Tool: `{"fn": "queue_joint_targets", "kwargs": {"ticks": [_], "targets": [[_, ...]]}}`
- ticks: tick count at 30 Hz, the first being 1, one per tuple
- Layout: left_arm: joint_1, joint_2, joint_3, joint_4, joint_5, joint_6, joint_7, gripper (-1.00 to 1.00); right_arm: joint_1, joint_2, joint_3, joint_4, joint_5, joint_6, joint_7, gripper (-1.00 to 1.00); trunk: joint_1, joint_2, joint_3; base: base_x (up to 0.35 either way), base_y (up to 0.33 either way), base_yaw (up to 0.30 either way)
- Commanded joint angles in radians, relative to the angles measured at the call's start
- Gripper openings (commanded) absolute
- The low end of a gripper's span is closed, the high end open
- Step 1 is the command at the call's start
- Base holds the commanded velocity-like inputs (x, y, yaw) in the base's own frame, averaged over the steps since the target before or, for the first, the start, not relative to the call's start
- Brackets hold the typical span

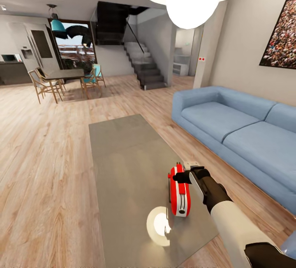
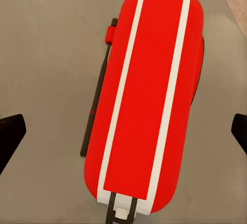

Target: Turn on the radio receiver that's on the table in the living room.

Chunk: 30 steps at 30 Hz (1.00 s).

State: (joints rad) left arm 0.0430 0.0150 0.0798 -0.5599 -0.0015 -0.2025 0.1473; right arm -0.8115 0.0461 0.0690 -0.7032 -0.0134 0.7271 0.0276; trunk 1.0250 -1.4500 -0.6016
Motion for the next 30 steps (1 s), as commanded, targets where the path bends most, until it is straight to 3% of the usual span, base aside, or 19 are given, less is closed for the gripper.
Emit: {"fn": "queue_joint_targets", "kwargs": {"ticks": [1,30], "targets": [[0.000,0.000,0.000,0.000,0.000,0.000,0.000,1.00,0.000,0.000,0.000,0.000,0.000,0.000,-0.001,1.00,0.000,0.000,-0.002,0.000,0.000,0.000],[0.000,0.000,0.000,0.000,0.000,0.000,0.000,1.00,0.000,-0.001,0.000,0.001,0.001,0.000,-0.020,1.00,0.000,0.000,-0.048,0.000,0.000,0.000]]}}
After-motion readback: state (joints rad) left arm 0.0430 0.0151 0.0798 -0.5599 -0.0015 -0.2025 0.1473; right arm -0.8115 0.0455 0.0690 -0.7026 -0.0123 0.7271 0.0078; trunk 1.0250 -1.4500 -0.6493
